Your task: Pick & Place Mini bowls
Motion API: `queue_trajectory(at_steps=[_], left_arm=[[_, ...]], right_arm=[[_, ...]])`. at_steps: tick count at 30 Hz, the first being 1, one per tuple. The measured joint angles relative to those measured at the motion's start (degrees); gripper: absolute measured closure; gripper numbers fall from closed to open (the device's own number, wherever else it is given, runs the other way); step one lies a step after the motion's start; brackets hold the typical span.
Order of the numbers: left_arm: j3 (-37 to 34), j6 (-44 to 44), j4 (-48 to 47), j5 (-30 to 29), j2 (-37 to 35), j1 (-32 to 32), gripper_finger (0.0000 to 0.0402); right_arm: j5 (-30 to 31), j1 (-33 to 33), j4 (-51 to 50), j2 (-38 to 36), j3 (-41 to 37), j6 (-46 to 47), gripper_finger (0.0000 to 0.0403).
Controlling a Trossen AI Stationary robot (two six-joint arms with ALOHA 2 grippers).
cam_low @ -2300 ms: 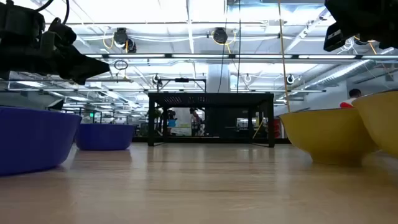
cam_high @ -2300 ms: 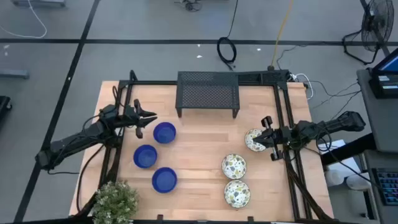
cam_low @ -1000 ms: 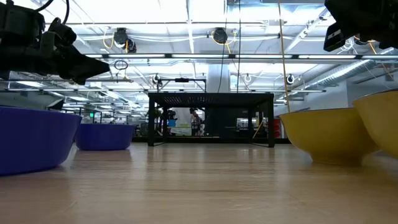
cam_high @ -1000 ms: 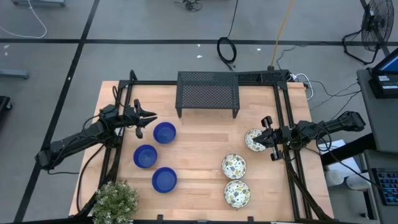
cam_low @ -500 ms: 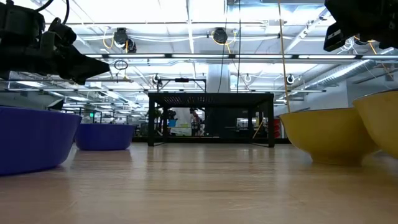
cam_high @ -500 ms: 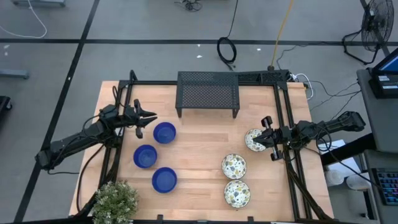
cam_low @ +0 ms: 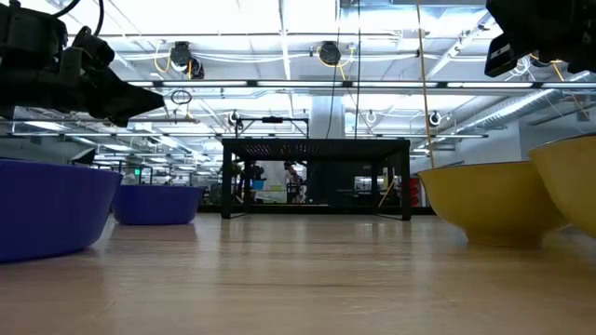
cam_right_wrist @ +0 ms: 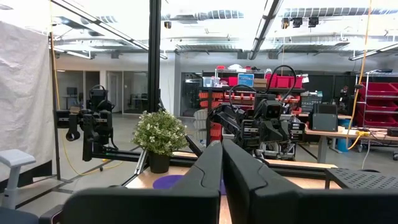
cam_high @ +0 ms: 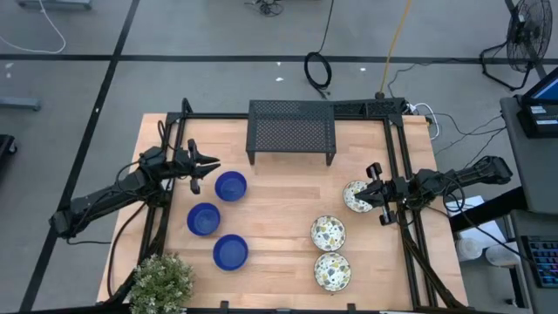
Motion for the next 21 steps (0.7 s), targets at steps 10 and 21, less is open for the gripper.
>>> queue_trajectory(at_steps=[10,21], left_arm=[[0.0,0.0,0.0,0.0,0.0,0.0,0.0321],[0.0,0.0,0.0,0.0,0.0,0.0,0.0321]], right_arm=[[0.0,0.0,0.0,0.0,0.0,0.0,0.0403],[17.2,0.0,0.0,0.0,0.0,0.0,0.0403]])
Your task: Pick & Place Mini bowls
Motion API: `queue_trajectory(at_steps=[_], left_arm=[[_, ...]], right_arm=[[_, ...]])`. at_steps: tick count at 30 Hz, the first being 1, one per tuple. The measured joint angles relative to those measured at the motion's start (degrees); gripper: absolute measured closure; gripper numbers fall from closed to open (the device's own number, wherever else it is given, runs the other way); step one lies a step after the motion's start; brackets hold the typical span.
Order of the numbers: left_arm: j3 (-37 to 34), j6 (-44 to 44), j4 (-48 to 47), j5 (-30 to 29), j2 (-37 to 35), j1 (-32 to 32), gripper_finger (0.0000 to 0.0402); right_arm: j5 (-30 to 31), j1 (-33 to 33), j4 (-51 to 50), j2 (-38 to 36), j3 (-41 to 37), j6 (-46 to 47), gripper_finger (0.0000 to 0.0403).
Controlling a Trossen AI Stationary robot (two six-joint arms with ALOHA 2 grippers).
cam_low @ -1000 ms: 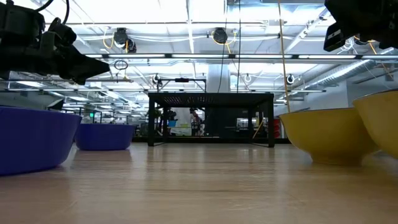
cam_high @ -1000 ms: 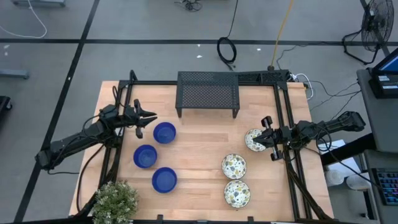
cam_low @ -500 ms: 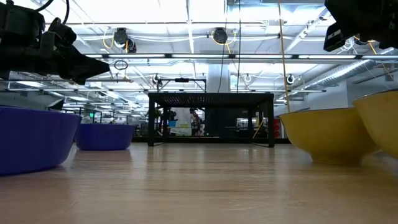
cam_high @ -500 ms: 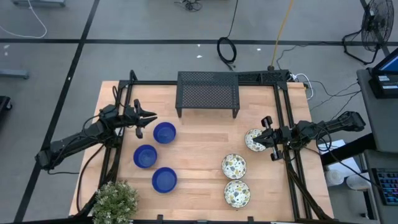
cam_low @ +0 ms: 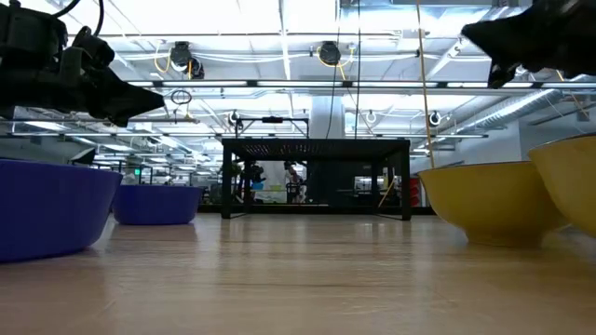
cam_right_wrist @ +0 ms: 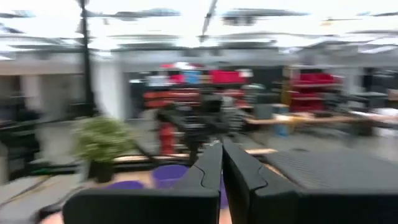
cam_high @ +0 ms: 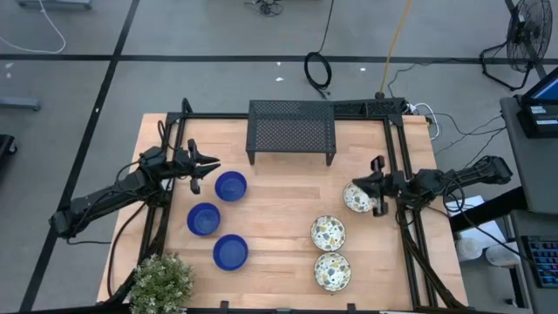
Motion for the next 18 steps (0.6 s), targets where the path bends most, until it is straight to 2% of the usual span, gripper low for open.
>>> queue_trajectory(at_steps=[4,18], left_arm=[[0.0,0.0,0.0,0.0,0.0,0.0,0.0321],[0.0,0.0,0.0,0.0,0.0,0.0,0.0321]], right_arm=[[5.3,0.0,0.0,0.0,0.0,0.0,0.0403],[5.3,0.0,0.0,0.0,0.0,0.0,0.0403]])
